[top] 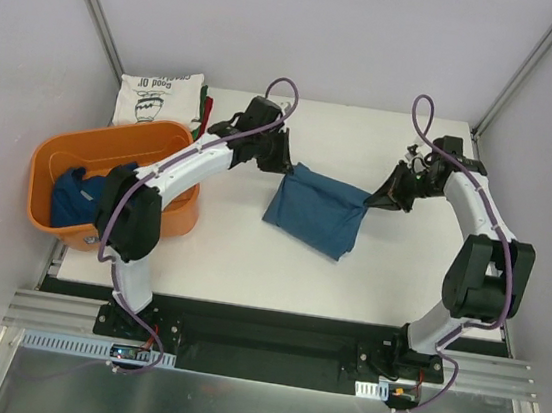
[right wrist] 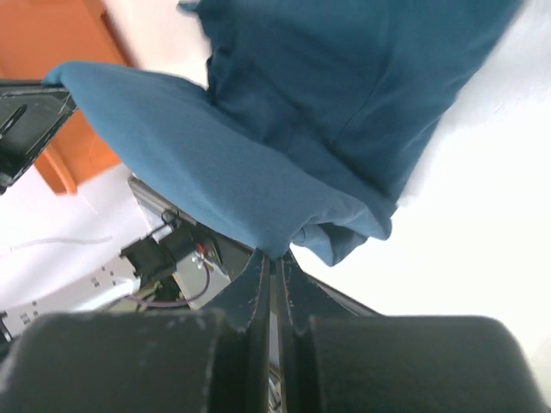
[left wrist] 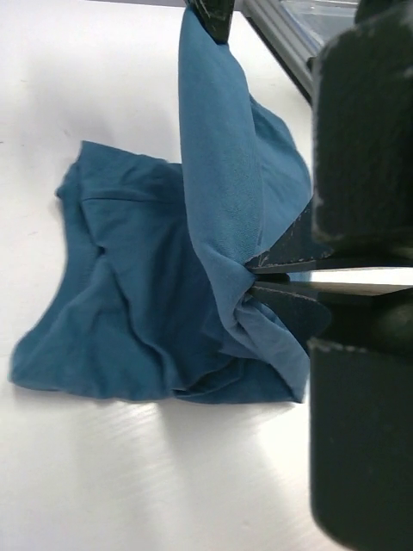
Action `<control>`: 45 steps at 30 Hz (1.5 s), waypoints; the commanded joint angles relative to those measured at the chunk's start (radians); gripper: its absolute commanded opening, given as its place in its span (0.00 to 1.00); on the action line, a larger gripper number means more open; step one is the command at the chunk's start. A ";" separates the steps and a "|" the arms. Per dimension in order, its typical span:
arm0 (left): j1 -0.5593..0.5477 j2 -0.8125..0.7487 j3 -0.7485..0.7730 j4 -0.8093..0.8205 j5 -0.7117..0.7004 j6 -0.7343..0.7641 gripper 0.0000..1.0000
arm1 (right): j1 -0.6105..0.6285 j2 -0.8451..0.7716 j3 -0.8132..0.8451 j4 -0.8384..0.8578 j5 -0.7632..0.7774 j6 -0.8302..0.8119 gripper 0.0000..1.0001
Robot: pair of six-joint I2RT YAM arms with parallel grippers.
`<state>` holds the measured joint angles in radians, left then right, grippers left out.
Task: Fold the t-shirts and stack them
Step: Fold the tshirt
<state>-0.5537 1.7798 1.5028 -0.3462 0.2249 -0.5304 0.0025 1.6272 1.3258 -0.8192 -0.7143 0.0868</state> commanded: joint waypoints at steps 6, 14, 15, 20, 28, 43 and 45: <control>0.034 0.280 0.260 0.010 0.074 0.056 0.00 | -0.067 0.183 0.101 0.077 0.150 0.024 0.01; 0.051 0.441 0.438 0.010 0.060 0.061 0.23 | -0.073 0.397 0.291 0.143 0.110 -0.009 0.11; 0.051 0.443 0.447 0.010 0.057 0.064 0.31 | -0.073 0.428 0.309 0.132 0.118 -0.009 0.16; 0.049 0.382 0.430 0.010 0.085 0.073 0.79 | -0.065 0.393 0.339 0.098 0.088 -0.019 0.54; 0.000 0.113 0.162 0.036 0.221 0.057 0.99 | 0.040 0.099 0.077 0.188 0.075 0.036 0.97; -0.037 0.095 -0.162 0.131 0.320 0.060 0.99 | 0.212 0.479 0.395 0.284 -0.013 0.146 0.97; -0.019 0.118 -0.176 0.133 0.300 0.053 0.99 | 0.212 0.545 0.467 0.288 0.010 0.149 0.97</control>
<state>-0.6022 1.8725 1.3560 -0.2356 0.5163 -0.4812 0.2134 2.1063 1.6688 -0.5564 -0.6891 0.2066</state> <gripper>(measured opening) 0.992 0.966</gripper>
